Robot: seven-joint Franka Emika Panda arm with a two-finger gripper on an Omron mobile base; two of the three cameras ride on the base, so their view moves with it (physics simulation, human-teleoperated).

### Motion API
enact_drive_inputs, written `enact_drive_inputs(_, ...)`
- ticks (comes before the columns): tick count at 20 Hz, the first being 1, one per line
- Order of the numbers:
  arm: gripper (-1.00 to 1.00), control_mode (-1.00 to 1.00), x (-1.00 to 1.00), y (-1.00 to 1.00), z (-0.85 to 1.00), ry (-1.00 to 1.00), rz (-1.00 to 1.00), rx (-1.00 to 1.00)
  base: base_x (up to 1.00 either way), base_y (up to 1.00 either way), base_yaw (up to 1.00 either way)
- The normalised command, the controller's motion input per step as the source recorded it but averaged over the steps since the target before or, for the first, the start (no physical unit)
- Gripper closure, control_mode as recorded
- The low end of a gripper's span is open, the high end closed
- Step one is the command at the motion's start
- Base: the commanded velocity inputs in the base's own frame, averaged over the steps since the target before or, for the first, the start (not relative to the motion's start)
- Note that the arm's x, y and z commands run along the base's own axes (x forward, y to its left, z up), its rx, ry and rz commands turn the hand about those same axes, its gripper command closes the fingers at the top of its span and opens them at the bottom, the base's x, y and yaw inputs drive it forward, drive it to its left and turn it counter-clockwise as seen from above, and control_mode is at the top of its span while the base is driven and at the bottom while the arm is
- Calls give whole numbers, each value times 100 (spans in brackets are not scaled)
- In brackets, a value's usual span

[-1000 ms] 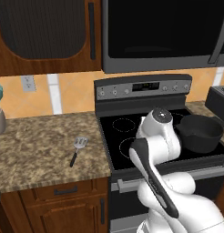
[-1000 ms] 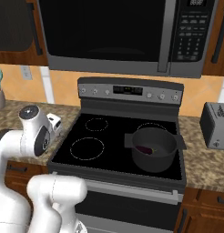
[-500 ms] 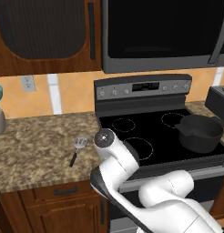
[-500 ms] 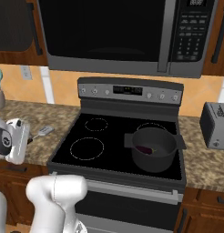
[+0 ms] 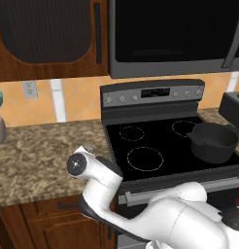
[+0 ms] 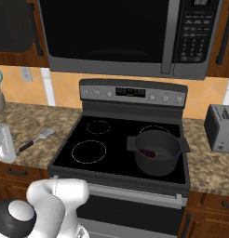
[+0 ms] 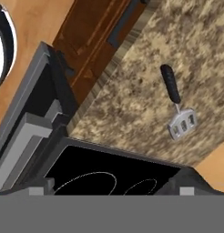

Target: Put the eggplant and lime in the pot. Retrieve the spatula and lightly stir the vegetables in the pot.

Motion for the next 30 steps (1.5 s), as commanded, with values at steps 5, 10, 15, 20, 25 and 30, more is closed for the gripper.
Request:
enact_drive_inputs(5, -100, -100, 15, 32, -22, 0, 22, -25, 0, 0, 0)
enact_drive_inputs(10, -100, -100, 0, 27, -30, -7, 13, -15, 0, 0, 0)
enact_drive_inputs(15, -100, -100, 11, 18, -16, -6, 4, -9, 0, 0, 0)
enact_drive_inputs(20, -100, -100, 23, 21, -15, -2, 1, -5, 0, 0, 0)
enact_drive_inputs(25, -100, -100, 35, 10, -15, 1, 0, 0, 0, 0, 0)
enact_drive_inputs(30, -100, -100, 24, 13, -21, 3, 0, 0, 0, 0, 0)
